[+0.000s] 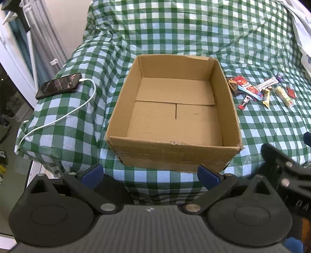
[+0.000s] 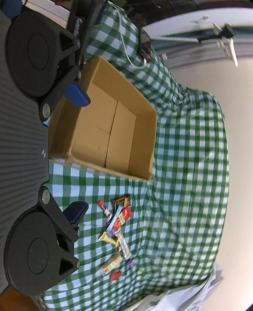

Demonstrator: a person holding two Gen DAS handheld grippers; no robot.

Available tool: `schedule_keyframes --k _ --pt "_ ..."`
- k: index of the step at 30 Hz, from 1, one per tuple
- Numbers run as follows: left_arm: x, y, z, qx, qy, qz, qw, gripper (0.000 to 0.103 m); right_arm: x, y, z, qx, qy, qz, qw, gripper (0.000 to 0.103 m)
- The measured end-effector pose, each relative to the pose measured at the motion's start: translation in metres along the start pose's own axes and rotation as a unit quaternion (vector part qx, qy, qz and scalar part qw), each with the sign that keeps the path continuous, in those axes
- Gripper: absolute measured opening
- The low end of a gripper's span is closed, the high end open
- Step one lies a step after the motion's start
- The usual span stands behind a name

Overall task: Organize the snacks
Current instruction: 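Move both tools toward the snack pile beside the box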

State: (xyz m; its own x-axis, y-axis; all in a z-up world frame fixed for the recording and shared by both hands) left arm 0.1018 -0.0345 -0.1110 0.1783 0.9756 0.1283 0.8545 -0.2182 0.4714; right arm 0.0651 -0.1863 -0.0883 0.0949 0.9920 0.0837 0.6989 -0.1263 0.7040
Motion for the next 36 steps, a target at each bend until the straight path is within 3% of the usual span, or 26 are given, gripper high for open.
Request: schedule_keyframes --k 7,18,28,36 --pt "-0.023 0.017 0.005 -0.01 0.029 0.032 0.999 0.103 -0.054 -0.001 0.005 -0.001 -0.025 0.05 0.998 0.103" --pt "-0.085 0.05 0.008 -0.024 0.016 0.079 0.9964 0.103 -0.139 0.005 0.007 -0.009 -0.073 0.115 0.991 0.103" --pt "-0.152 0.08 0.032 0.011 -0.022 0.119 0.9926 0.103 -0.209 -0.001 0.017 -0.002 -0.111 0.167 0.98 0.103" --pt "-0.21 0.112 0.072 0.029 -0.024 0.155 0.9872 0.103 -0.253 -0.007 0.039 0.014 -0.129 0.197 0.972 0.103"
Point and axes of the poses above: each gripper's, at about its wrist camera, not at the fingertips, and z roughly the way its jaws point, x to its left, y to its top, the point moved 9 cm from there along z, roughly the way its jaws point, and after that the axes turned 7 degrees about x, right-handed, at the moved point
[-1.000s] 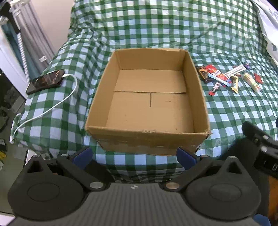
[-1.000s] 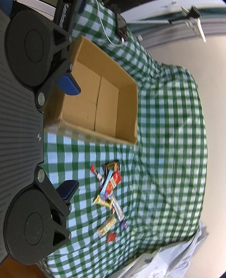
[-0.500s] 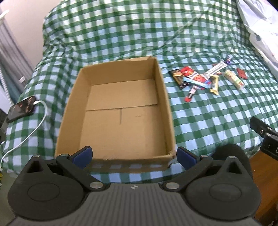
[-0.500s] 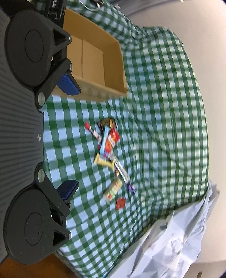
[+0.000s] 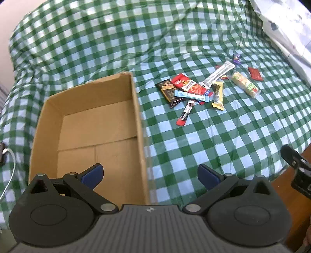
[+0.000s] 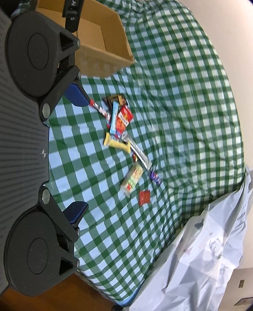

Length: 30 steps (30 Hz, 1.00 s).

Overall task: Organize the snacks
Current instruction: 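Move both tools toward the snack pile beside the box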

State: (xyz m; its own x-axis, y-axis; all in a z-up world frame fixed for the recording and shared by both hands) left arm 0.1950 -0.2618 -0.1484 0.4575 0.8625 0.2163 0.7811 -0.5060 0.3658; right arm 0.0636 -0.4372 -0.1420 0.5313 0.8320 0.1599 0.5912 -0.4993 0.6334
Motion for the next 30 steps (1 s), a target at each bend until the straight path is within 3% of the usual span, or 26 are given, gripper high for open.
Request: schedule_keyframes --k 8,18,30 --pt "-0.037 0.034 0.06 0.039 -0.012 0.028 0.9988 0.103 -0.028 0.005 0.044 0.03 -0.013 0.029 0.999 0.103" --pt "-0.076 0.069 0.124 0.059 -0.042 0.051 0.9961 0.103 -0.046 0.018 0.093 0.054 -0.028 0.043 0.997 0.103" --pt "-0.069 0.078 0.183 0.093 -0.028 0.046 0.9942 0.103 -0.055 0.013 0.134 0.083 -0.037 0.05 0.995 0.103"
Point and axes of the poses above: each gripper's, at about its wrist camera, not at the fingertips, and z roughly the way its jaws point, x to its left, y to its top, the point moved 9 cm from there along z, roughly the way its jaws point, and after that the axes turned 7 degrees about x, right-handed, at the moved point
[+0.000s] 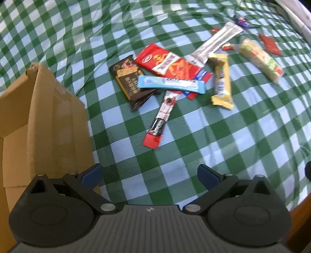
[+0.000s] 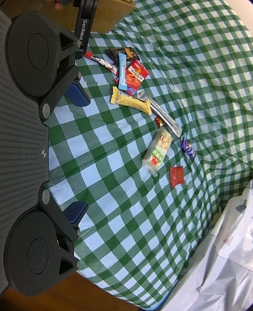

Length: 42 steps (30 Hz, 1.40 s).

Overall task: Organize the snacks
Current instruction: 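Move both tools toward the snack pile beside the box, then grasp the dark cracker bar with left tool while right tool grasps peanut bar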

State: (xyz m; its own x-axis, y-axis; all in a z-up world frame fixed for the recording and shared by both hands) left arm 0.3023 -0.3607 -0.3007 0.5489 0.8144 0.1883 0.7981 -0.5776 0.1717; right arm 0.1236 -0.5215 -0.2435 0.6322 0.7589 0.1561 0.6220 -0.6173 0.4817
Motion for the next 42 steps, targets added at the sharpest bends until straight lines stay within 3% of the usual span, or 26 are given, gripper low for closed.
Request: schedule_keyframes --k 8,13,18,24,29,32,33,35,41,42 --pt "0.027 0.02 0.009 -0.017 -0.014 -0.013 0.9997 0.103 0.013 0.016 0.013 -0.006 0.004 -0.026 1.0 0.103" --pt "0.069 0.039 0.017 -0.009 -0.01 -0.069 0.9975 0.103 0.019 0.049 0.032 -0.033 0.003 -0.063 0.997 0.103" --pt "0.076 0.071 0.01 -0.03 -0.023 -0.085 0.9956 0.103 0.019 0.088 0.071 -0.045 -0.006 -0.077 0.996 0.103" --pt "0.076 0.111 0.04 0.017 -0.032 -0.116 0.9926 0.103 0.019 0.126 0.117 -0.047 -0.013 -0.083 0.995 0.103" --pt "0.069 0.135 0.066 0.045 -0.053 -0.134 0.9885 0.103 0.026 0.14 0.151 -0.039 -0.006 -0.136 0.99 0.103" --pt "0.071 0.141 0.09 0.082 -0.054 -0.145 0.9845 0.103 0.025 0.143 0.179 -0.007 -0.003 -0.146 0.989 0.103" --pt "0.074 0.142 0.091 0.082 -0.063 -0.155 0.9825 0.103 0.021 0.141 0.19 0.012 -0.001 -0.139 0.99 0.103" --pt "0.08 0.145 0.09 0.079 -0.066 -0.178 0.9786 0.103 0.017 0.143 0.19 -0.011 0.011 -0.122 0.992 0.103" --pt "0.079 0.143 0.088 0.077 -0.059 -0.169 0.9808 0.103 0.017 0.144 0.19 -0.016 0.009 -0.129 0.991 0.103" --pt "0.077 0.14 0.086 0.08 -0.054 -0.169 0.981 0.098 0.018 0.145 0.189 -0.014 0.006 -0.13 0.991 0.103"
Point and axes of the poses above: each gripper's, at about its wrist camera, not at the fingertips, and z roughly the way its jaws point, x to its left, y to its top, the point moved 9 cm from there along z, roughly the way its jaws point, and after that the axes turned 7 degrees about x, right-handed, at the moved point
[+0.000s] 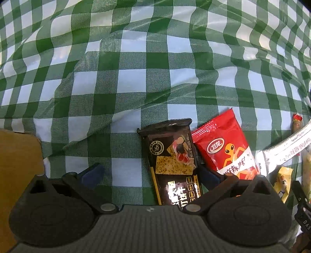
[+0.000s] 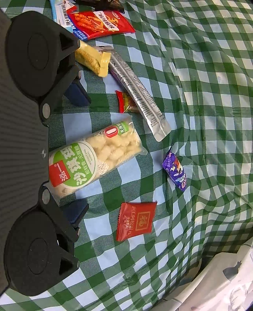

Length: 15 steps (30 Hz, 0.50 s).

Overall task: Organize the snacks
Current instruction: 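Grasp the dark cracker bar with left tool while right tool grasps peanut bar, then carry both held snacks over the cardboard box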

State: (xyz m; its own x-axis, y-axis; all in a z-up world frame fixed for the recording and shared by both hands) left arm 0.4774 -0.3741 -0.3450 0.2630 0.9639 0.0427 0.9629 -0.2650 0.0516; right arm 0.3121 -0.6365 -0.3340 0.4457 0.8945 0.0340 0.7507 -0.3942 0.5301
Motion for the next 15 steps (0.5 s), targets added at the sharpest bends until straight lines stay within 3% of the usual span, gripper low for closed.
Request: schedule_keyframes --k 1,2,3,5,9,15 --pt "-0.003 -0.001 -0.005 -0.003 -0.001 -0.003 1.0 0.084 0.001 0.001 -0.001 0.003 -0.003 -0.002 1.0 0.101" --pt "-0.005 -0.003 -0.013 -0.015 -0.001 -0.006 0.9999 0.071 0.001 0.001 -0.004 0.003 -0.007 -0.004 1.0 0.09" --pt "-0.008 -0.005 -0.021 -0.027 -0.001 -0.005 0.9996 0.044 0.002 0.001 -0.01 -0.003 -0.014 -0.004 1.0 0.082" --pt "-0.012 -0.011 -0.027 -0.034 -0.009 0.002 0.9994 0.043 0.005 0.002 -0.019 -0.005 -0.02 -0.004 1.0 0.039" --pt "-0.006 -0.029 -0.046 -0.052 -0.035 0.002 0.998 0.043 0.011 -0.003 -0.029 -0.003 -0.022 -0.011 1.0 0.038" --pt "0.017 -0.088 -0.115 -0.092 -0.076 0.009 0.9928 0.043 0.019 -0.001 -0.104 -0.067 -0.005 0.024 0.997 0.038"
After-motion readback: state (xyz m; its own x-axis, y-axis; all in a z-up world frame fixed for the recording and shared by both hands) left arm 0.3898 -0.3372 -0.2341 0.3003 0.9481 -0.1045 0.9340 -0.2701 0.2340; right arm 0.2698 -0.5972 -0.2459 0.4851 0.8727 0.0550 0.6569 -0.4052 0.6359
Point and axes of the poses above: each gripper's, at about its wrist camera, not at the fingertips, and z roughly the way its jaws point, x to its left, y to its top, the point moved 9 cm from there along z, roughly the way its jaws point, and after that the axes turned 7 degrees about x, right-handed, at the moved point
